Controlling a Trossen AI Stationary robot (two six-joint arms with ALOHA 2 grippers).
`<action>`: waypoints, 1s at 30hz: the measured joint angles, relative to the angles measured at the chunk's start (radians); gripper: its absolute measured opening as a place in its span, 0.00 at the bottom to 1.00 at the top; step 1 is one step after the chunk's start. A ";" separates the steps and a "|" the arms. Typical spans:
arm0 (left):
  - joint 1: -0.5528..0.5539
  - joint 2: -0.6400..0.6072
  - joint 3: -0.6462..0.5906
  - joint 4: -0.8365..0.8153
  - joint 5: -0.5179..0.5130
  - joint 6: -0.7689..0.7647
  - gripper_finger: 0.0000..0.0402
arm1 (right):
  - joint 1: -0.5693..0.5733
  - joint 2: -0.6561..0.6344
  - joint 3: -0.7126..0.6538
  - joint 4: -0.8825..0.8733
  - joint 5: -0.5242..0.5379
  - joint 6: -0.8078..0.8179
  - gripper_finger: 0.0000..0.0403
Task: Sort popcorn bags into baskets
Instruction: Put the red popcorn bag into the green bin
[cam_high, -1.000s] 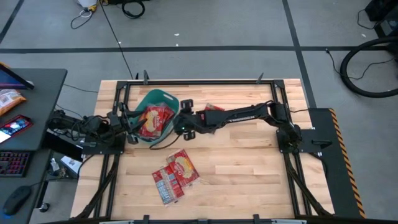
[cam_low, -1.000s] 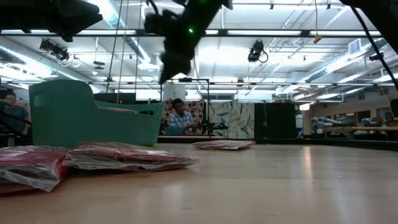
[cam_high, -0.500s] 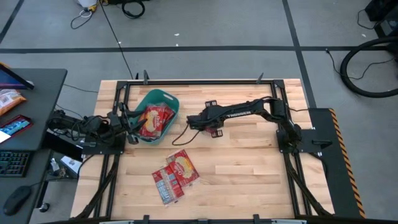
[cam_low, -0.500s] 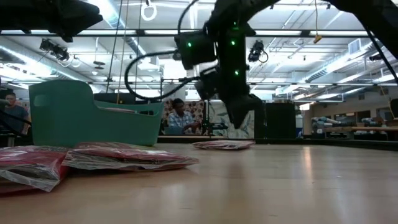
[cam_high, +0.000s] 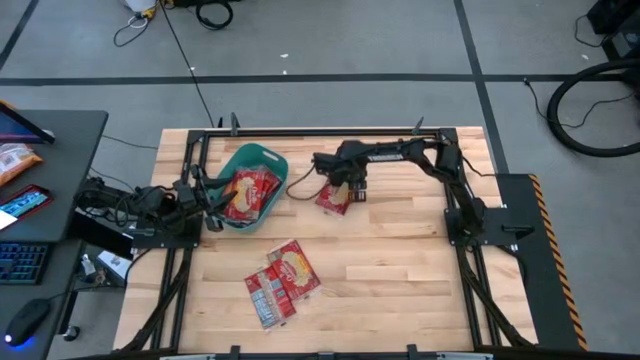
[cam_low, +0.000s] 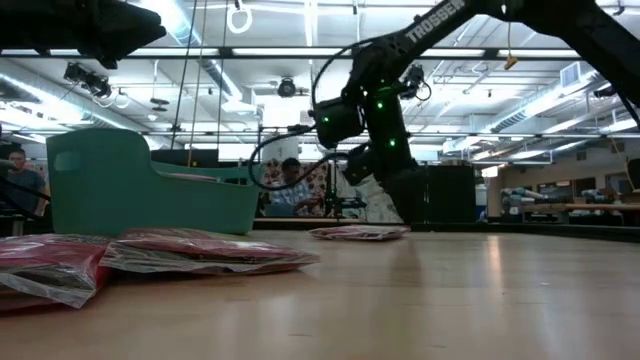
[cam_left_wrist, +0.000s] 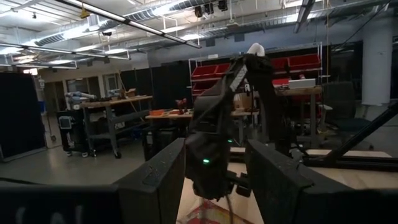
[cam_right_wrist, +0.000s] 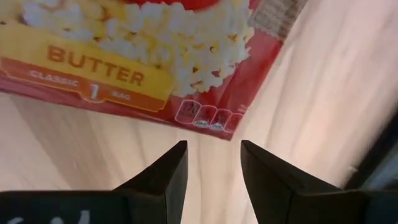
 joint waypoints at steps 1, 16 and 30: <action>0.000 0.000 0.000 -0.001 0.000 0.000 0.43 | -0.020 0.000 0.000 -0.007 -0.025 -0.001 0.38; 0.000 0.000 0.000 -0.014 0.000 0.003 0.43 | -0.280 -0.030 0.000 0.083 -0.449 0.107 0.38; 0.000 0.000 0.000 -0.013 0.000 0.001 0.43 | -0.235 -0.026 -0.080 0.241 -0.497 0.093 0.38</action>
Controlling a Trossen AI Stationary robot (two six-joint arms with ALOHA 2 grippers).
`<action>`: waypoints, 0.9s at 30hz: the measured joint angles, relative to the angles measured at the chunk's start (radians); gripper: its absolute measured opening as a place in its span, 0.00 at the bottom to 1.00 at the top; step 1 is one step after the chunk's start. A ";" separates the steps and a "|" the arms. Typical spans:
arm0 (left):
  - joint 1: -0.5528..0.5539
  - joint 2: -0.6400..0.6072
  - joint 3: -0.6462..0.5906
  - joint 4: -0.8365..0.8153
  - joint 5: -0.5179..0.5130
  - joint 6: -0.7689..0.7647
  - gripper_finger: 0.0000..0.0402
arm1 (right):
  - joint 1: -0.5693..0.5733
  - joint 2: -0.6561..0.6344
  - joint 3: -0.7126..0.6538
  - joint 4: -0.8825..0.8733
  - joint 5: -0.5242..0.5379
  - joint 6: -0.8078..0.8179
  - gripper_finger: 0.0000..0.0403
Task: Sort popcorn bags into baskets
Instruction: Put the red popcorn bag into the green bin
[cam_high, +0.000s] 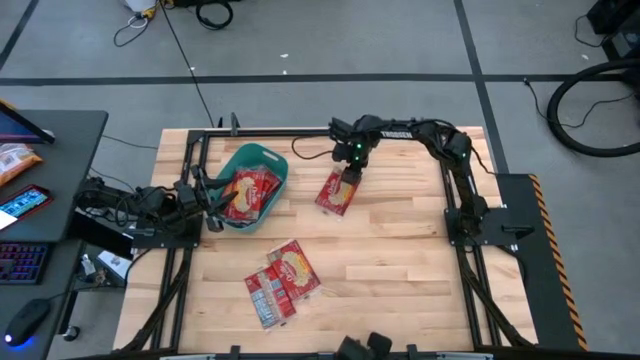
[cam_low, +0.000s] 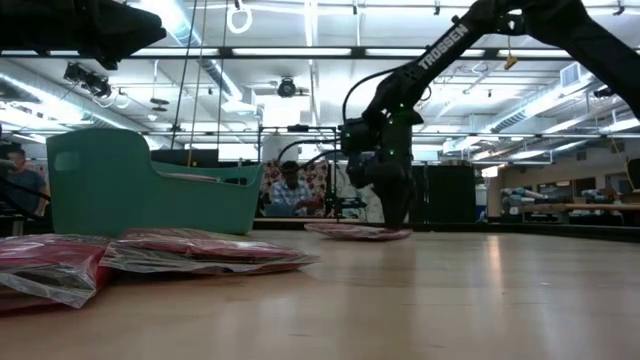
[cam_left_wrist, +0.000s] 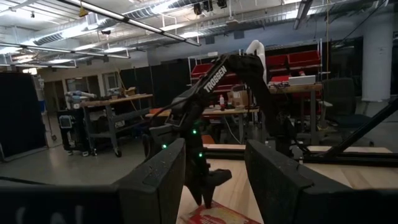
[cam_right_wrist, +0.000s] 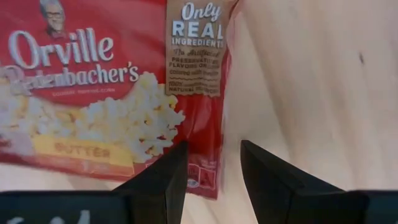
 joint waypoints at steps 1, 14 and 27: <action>0.000 0.000 0.000 0.000 0.000 -0.001 0.43 | 0.003 -0.005 -0.016 0.018 0.008 0.000 0.37; 0.000 0.000 0.000 -0.003 0.000 -0.003 0.43 | 0.024 -0.011 -0.024 0.026 0.030 0.019 0.03; 0.000 0.000 0.000 -0.088 0.000 -0.033 0.43 | 0.160 -0.191 0.028 -0.013 0.149 0.036 0.01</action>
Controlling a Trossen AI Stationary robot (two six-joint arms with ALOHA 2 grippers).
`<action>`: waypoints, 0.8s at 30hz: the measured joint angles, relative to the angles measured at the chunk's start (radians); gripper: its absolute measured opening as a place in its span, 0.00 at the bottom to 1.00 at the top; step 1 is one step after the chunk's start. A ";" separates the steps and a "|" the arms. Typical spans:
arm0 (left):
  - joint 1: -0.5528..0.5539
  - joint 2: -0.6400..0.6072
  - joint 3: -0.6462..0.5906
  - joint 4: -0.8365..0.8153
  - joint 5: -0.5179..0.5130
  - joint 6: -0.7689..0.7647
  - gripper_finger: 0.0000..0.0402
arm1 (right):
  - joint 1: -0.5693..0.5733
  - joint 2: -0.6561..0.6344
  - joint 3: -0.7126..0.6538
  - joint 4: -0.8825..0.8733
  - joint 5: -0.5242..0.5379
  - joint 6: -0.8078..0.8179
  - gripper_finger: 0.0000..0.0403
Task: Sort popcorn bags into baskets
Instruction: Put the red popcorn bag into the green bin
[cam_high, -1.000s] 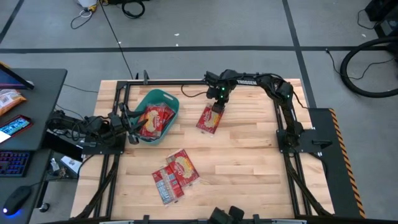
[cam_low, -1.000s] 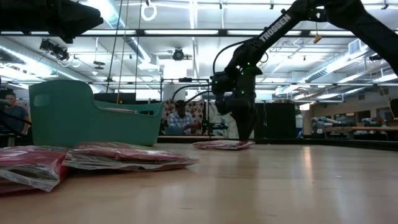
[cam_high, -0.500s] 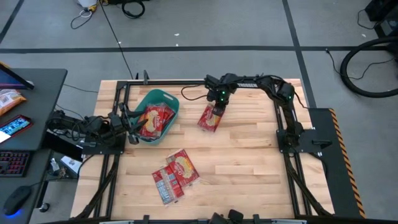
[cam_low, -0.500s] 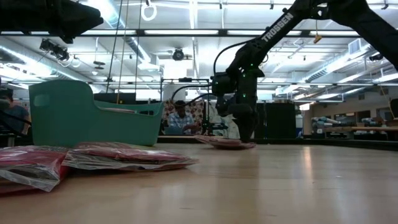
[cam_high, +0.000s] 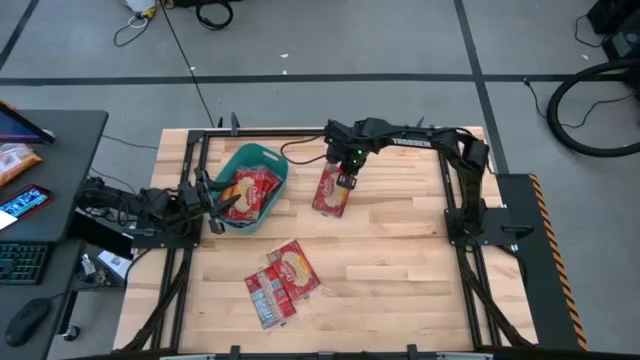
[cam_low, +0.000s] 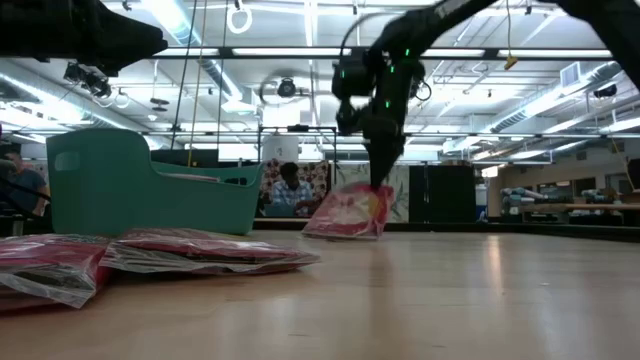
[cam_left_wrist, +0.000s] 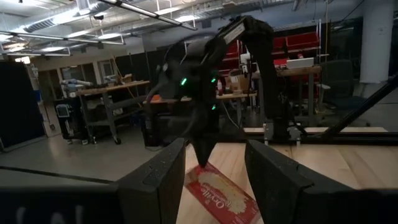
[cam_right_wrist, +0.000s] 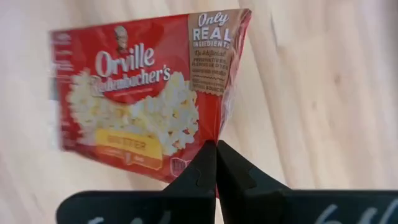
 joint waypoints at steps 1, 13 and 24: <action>0.000 0.000 0.000 0.000 0.000 -0.003 0.43 | 0.019 -0.015 0.000 0.007 0.017 0.001 0.01; 0.061 0.198 0.000 0.136 0.052 -0.089 0.43 | 0.212 -0.062 0.001 0.061 0.160 0.043 0.00; 0.215 0.492 0.000 0.397 0.212 -0.164 0.49 | 0.338 -0.062 0.001 0.060 0.344 0.090 0.00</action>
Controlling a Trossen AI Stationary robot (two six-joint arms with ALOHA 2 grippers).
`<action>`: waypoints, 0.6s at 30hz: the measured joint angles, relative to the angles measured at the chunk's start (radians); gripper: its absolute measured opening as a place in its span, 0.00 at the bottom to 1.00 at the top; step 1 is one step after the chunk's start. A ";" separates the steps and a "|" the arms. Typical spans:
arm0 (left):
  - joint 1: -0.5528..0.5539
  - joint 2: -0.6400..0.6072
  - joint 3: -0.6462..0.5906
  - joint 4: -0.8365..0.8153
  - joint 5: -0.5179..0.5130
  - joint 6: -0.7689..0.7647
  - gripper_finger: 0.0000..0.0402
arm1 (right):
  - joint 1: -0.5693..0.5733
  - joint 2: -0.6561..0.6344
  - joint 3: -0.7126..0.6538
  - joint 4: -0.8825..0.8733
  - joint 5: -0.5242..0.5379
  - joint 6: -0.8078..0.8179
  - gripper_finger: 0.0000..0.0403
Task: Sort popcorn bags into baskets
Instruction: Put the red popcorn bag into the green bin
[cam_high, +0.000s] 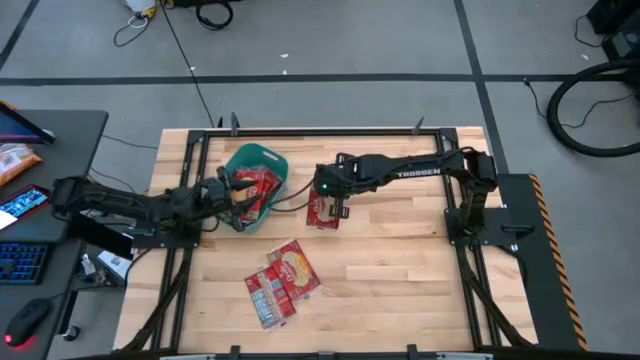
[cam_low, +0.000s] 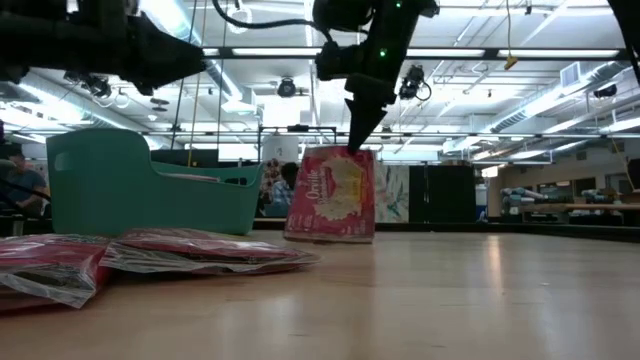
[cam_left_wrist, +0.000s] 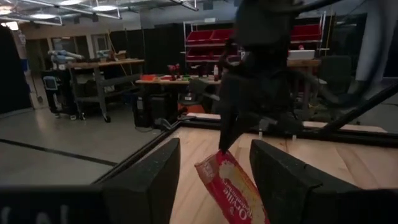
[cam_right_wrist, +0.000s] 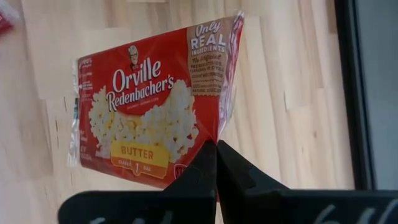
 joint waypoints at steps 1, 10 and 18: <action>0.015 0.024 0.000 0.019 0.023 -0.008 0.51 | 0.010 0.000 0.000 0.002 0.008 0.000 0.00; 0.136 0.268 0.059 0.083 0.214 -0.102 0.59 | 0.069 0.000 0.000 0.028 0.044 -0.027 0.00; 0.169 0.519 0.173 0.083 0.221 -0.156 0.58 | 0.088 -0.001 0.000 0.061 0.097 -0.075 0.00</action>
